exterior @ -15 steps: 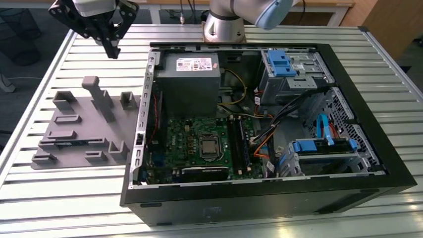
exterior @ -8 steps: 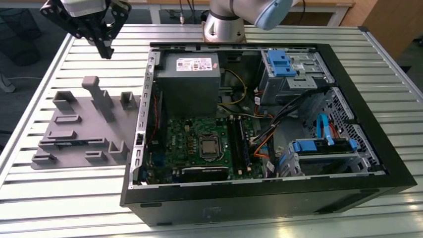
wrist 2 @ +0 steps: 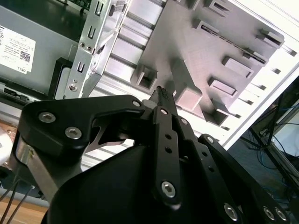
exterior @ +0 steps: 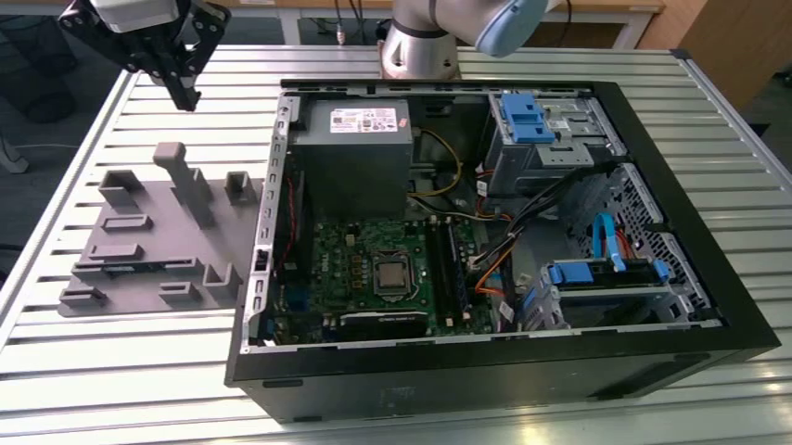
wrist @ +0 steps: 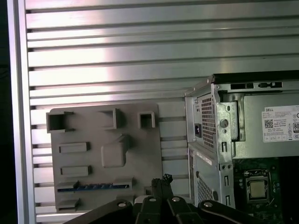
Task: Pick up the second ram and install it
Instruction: 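Reach for the second ram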
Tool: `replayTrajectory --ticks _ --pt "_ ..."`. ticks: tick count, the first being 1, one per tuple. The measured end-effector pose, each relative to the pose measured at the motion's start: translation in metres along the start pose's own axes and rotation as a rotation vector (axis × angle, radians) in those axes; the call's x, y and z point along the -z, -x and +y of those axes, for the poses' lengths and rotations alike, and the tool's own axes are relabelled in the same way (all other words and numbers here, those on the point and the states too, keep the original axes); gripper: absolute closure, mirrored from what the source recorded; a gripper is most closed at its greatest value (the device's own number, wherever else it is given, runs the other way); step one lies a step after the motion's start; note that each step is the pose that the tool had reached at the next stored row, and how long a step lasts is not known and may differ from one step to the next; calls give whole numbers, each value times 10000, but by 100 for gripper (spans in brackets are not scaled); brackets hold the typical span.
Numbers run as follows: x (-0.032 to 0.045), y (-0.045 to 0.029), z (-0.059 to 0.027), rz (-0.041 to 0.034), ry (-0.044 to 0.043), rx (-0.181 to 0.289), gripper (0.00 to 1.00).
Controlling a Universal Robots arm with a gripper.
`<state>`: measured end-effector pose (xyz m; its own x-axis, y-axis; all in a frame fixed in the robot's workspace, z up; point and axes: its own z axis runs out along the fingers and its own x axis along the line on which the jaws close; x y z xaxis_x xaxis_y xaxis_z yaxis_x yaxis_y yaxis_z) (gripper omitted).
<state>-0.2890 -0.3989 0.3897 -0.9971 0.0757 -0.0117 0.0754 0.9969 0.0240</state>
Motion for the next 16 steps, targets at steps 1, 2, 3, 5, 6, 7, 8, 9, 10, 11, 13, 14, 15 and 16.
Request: replayTrajectory --ticks 1,2,3,5,6,7,8,9,10,11,13,14,15,16 --pt "0 -12 -1 0 0 0 89" --pt "-1 -25 -2 1 0 0 89" --pt "-1 -36 -3 1 0 0 89" --pt "-2 -58 -5 1 -1 0 89" --pt "-2 -69 -5 2 0 0 89" --pt "-2 -81 -6 2 0 0 89" --pt "-3 -92 -7 1 0 0 89" --pt "-3 -104 -8 2 -1 0 89" --pt "-3 -114 -9 2 -1 1 89" --pt "-3 -124 -10 2 -1 1 89" --pt "-4 -143 -11 3 -1 1 89" --pt "-5 -152 -12 2 0 1 89" --pt "-5 -161 -12 2 -1 0 89" --pt "-5 -170 -13 2 0 1 89"
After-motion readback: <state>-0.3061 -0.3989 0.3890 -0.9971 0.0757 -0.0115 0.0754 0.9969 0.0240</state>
